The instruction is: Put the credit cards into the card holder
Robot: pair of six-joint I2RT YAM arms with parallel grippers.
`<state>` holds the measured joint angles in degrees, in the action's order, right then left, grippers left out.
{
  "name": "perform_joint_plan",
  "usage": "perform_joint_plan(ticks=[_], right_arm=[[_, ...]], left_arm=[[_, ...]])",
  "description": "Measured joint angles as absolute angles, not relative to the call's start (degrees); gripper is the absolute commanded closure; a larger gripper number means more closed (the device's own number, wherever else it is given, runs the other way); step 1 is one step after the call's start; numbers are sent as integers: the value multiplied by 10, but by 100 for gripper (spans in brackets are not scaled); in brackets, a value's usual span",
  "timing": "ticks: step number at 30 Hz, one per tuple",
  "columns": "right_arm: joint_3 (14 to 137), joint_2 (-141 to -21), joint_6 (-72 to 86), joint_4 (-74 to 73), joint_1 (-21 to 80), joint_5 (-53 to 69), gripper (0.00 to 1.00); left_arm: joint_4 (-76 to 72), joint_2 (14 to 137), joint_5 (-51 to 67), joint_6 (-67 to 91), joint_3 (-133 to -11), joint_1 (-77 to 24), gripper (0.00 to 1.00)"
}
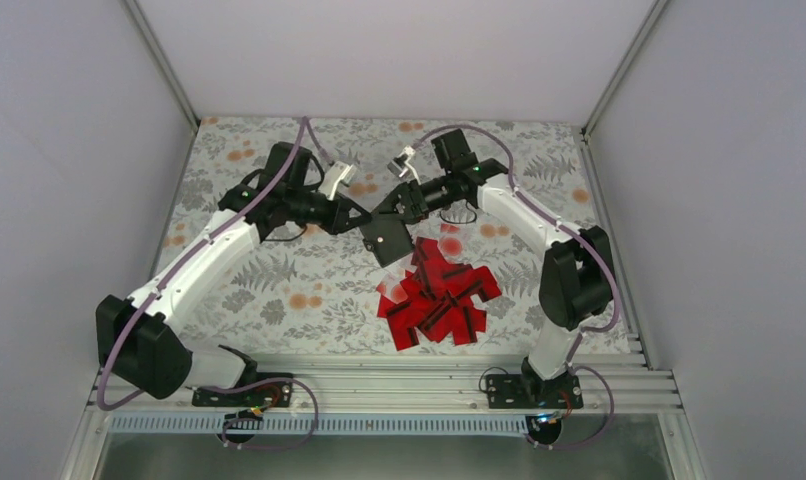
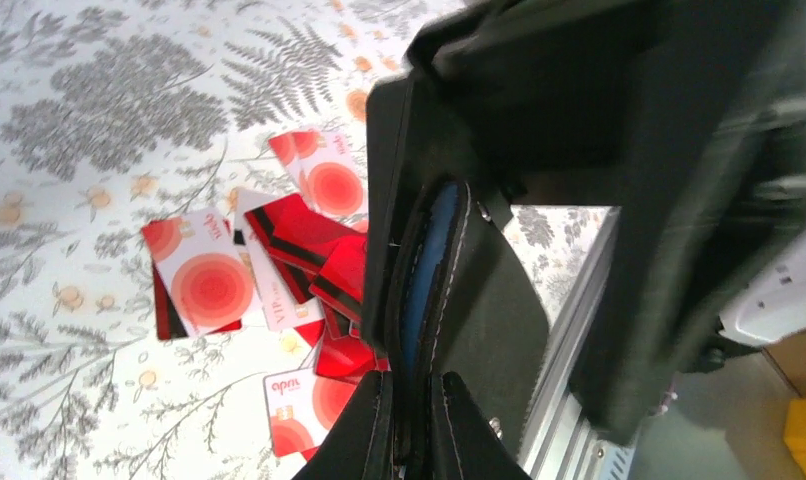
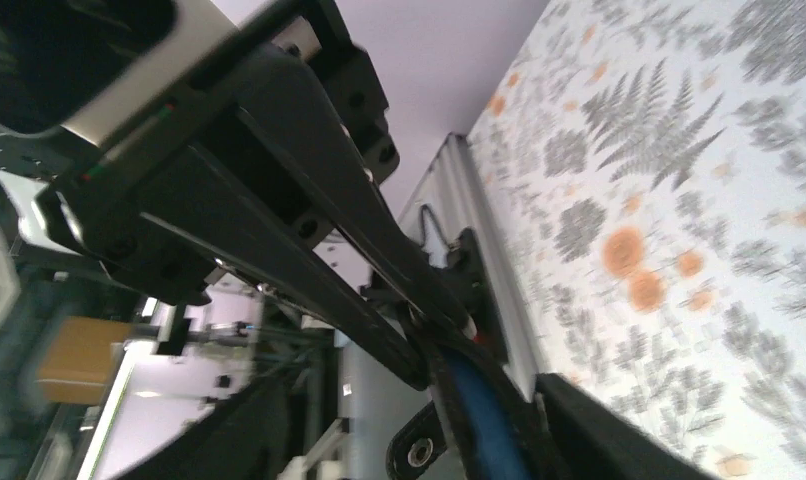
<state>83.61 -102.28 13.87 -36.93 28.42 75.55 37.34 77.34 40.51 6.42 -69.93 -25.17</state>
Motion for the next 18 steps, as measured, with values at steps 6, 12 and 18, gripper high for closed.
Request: perform_joint_plan(ticks=[6,12,18], right_arm=[[858,-1023,192,-363,281,637,15],[826,-1021,249,-358,276,514,17],[749,-1015,310,-347,274,458,20]], left_arm=[[339,749,334,163,-636,-249,98],[318,710,222,299,-540,-245,98],[268,684,149,446,-423,-232,98]])
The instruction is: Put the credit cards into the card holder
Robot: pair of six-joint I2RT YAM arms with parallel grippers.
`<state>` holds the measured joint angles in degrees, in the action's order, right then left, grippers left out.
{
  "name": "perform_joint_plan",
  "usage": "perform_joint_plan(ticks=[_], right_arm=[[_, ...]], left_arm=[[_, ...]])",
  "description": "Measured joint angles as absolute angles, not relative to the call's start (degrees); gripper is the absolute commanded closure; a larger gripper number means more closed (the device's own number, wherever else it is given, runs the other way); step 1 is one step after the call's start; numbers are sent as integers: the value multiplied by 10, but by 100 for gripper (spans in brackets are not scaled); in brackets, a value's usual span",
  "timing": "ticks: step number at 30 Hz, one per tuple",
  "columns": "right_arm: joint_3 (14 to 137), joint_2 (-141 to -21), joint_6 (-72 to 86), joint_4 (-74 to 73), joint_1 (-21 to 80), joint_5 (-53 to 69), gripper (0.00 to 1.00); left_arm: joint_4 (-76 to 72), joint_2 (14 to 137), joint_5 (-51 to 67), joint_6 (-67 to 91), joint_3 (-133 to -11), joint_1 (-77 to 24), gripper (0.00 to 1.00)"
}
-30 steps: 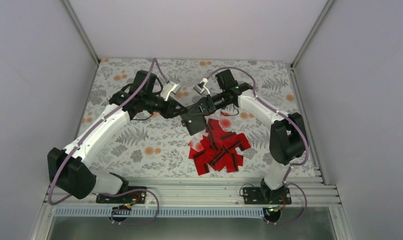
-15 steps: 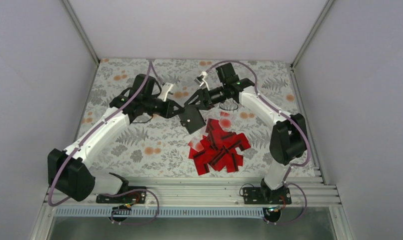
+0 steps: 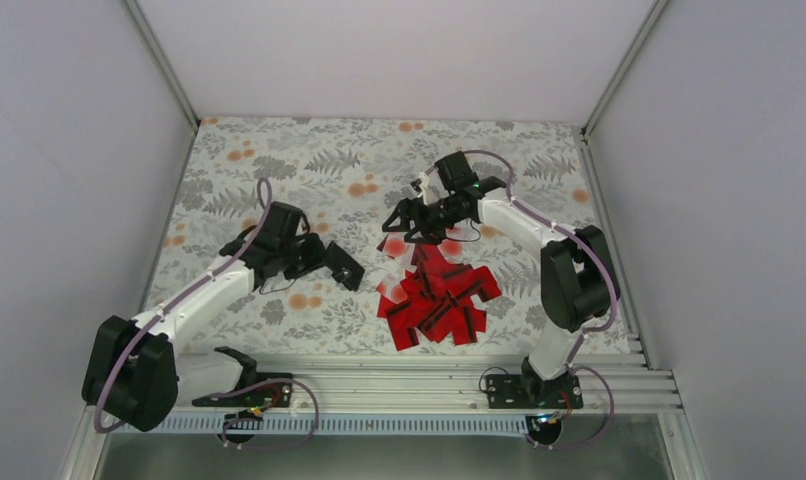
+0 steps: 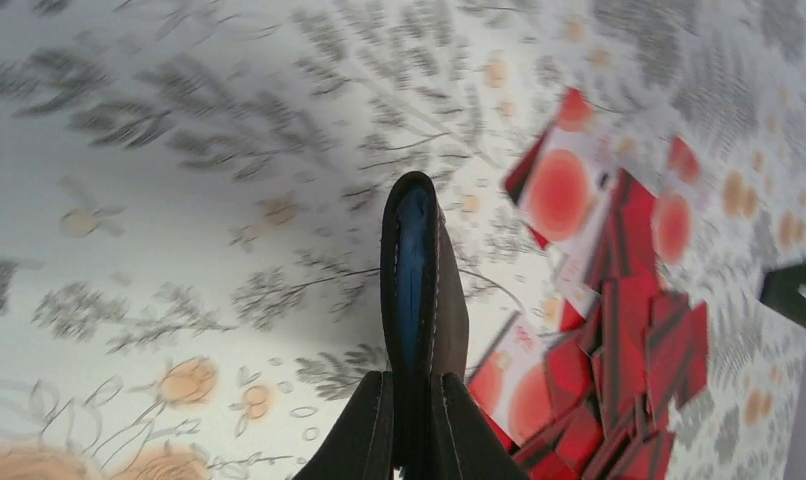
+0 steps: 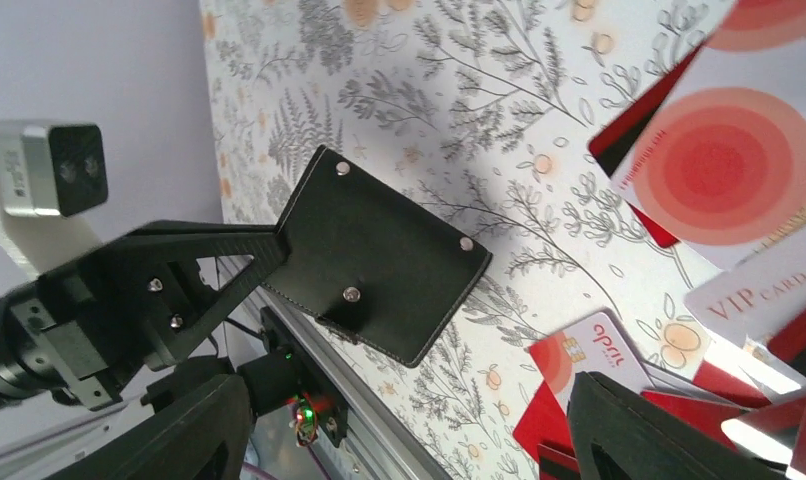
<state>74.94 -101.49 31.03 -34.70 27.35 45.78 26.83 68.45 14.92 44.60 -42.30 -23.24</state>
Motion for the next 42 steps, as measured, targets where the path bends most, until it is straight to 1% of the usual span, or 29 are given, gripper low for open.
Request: perform_joint_plan(ticks=[6,7,8,9,10,11,12,13,15,16,19,21,22,26,28,31,34,37,42], right_arm=[[740,-1013,332,-346,281,442,23],[740,-1013,334,-346,283,441,24],[740,-1013,336,-345,287,441,24],[740,-1013,339,-345,293,441,25],[740,-1013,341,-345,298,441,25],[740,-1013,343,-345,304,441,26],[740,-1014,345,-345,310,441,27],[741,-1015,347,-345,314,441,27],[747,-1024,352,-346,325,441,29],[752,-1032,354,-346,330,441,29],[770,-1062,357,-355,343,438,31],[785,-1082,358,-360,351,434,31],[795,-1095,359,-365,356,432,32],[825,-1133,360,-378,375,430,32],[834,-1148,362,-383,384,430,32],[836,-1169,369,-385,395,433,34],[836,-1188,378,-383,402,441,35],[836,-1206,384,-376,409,452,35],[836,-1229,390,-362,420,469,37]], left_arm=[[238,654,94,561,-366,-229,97],[232,649,86,579,-361,-229,96],[230,648,79,596,-357,-229,91],[229,650,74,611,-355,-229,80],[229,653,72,620,-354,-229,64],[231,658,71,627,-355,-229,41],[238,665,71,630,-358,-229,26],[248,673,70,628,-364,-229,15],[284,686,61,622,-385,-229,7],[301,687,54,617,-399,-229,5],[345,678,21,585,-440,-229,5],[362,670,2,550,-463,-229,11],[373,672,-7,525,-476,-228,11],[384,715,-15,421,-507,-223,14],[386,754,-6,371,-512,-220,18],[389,801,17,321,-510,-214,27],[382,823,47,292,-499,-204,34],[370,838,73,276,-486,-195,36],[348,850,103,265,-455,-183,36]])
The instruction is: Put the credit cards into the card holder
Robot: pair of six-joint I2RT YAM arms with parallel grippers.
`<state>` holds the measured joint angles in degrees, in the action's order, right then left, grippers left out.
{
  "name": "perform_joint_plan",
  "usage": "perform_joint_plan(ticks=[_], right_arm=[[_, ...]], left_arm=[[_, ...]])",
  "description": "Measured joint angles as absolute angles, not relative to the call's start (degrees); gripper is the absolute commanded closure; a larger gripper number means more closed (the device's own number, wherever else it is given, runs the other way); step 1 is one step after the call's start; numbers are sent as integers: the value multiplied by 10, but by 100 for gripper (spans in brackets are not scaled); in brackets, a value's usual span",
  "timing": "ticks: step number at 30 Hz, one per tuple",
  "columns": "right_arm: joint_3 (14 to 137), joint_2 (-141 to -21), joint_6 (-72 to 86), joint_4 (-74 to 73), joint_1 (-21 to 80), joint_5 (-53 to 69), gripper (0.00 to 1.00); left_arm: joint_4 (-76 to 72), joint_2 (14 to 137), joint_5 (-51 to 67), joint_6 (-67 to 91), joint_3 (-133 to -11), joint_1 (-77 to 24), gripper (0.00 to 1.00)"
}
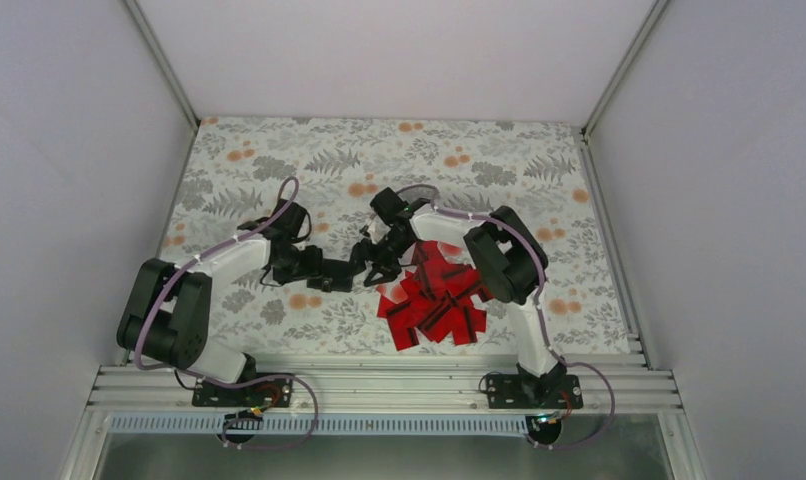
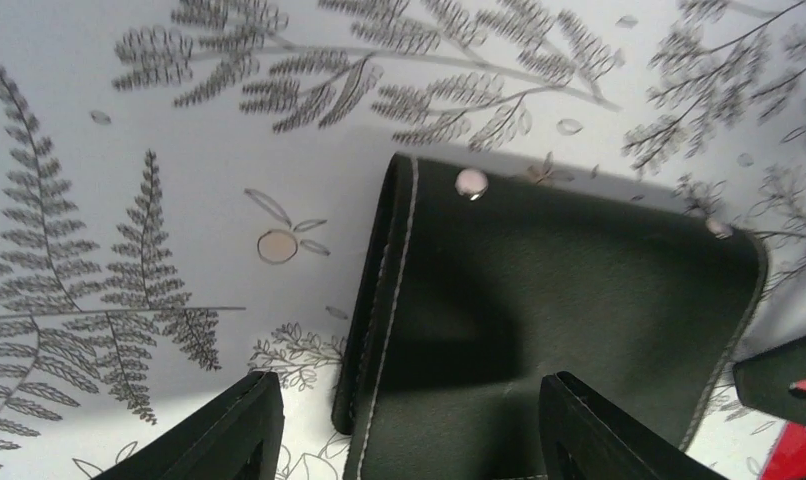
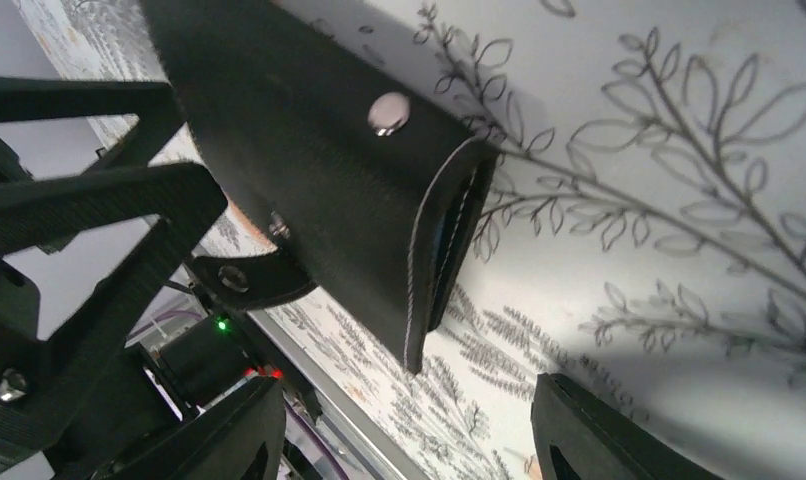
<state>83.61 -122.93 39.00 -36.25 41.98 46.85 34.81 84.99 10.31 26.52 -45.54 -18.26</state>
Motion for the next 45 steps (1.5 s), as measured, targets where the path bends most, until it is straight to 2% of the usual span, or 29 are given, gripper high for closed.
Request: perform_joint_plan(ticks=[20,31,34,39,45], right_arm=[[985,-1333,392,-384,403,495,40],[1082,-1387,387,-383,376,481,39],[1108,-1400,382,-382,368,473,39],[1120,-1405,364,-380,352,460,38],[1096,-1366,332,-386,337,426,38]], left_arm=[[250,817,227,340,-368,-168,42],[210,828,307,400,-352,-220,43],[198,848,322,410,-367,-248,40],[263,867,310,383,-452,-288,29],[387,821,203,311,-561,-293,30]])
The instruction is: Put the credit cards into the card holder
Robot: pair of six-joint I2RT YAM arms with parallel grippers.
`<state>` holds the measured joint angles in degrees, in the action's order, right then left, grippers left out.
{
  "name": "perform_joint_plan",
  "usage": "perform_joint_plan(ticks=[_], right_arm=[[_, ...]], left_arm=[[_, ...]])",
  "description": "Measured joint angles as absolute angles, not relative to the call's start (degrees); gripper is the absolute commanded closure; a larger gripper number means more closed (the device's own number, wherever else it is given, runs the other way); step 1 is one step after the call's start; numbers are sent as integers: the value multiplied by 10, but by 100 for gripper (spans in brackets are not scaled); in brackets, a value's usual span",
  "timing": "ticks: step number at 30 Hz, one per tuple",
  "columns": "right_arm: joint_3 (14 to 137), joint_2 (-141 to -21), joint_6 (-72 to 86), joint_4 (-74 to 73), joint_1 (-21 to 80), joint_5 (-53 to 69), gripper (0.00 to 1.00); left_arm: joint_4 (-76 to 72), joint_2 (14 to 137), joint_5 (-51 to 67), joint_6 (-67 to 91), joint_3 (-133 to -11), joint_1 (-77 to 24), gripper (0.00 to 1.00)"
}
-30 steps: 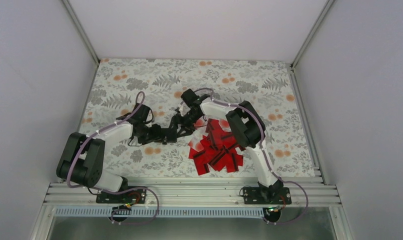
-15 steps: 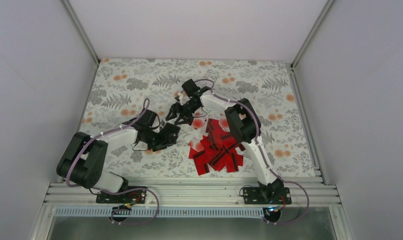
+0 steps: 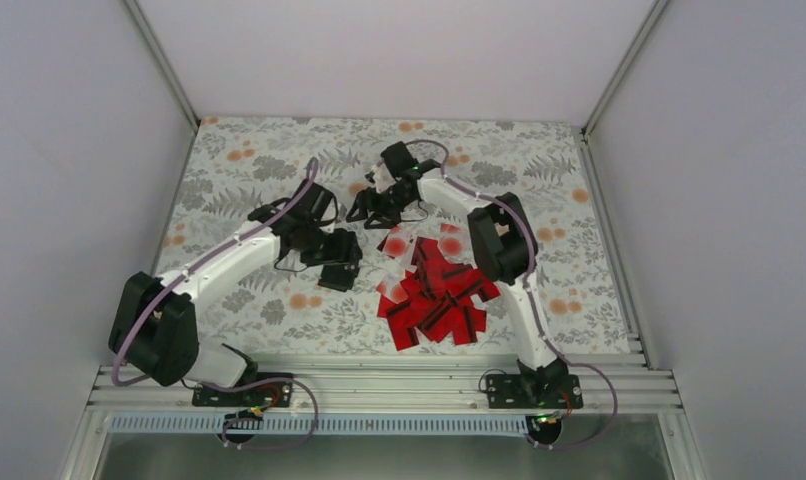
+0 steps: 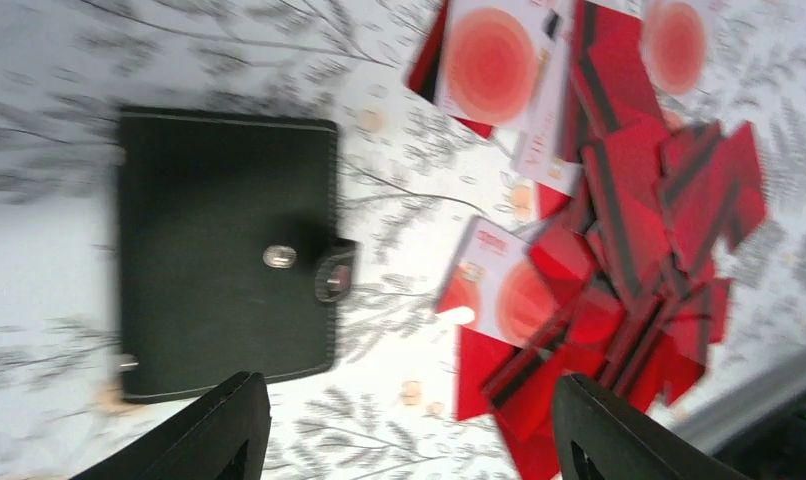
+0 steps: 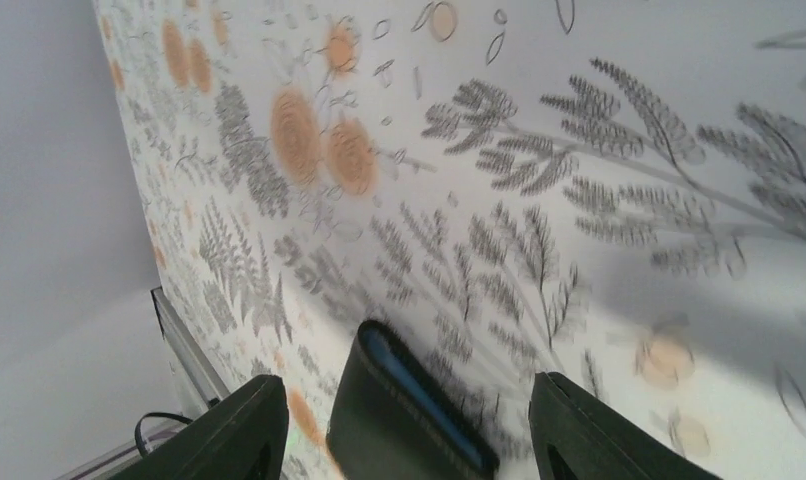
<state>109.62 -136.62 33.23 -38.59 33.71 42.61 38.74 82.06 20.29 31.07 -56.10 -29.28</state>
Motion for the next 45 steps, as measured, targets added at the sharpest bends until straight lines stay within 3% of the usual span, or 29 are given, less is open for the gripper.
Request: perform_joint_plan(ticks=[7,13,19,29,45], right_arm=[[990,-1222,335,-376,340,408,48],[931,-1170,408,-352,386,404,51],[950,-1204,451,-345,444,406,67],[966,-1232,498,-350,456,412,95],[915,-1239,496,-393,458,364,96]], left_arm=[[456,825,92,260,-582,-248,37],[444,865,69,240,-566,-224,42],[422,901,77,220,-540,-204,46],[359,911,116,221,-487,-195,49],[305,901,164,245,-462,-190,58]])
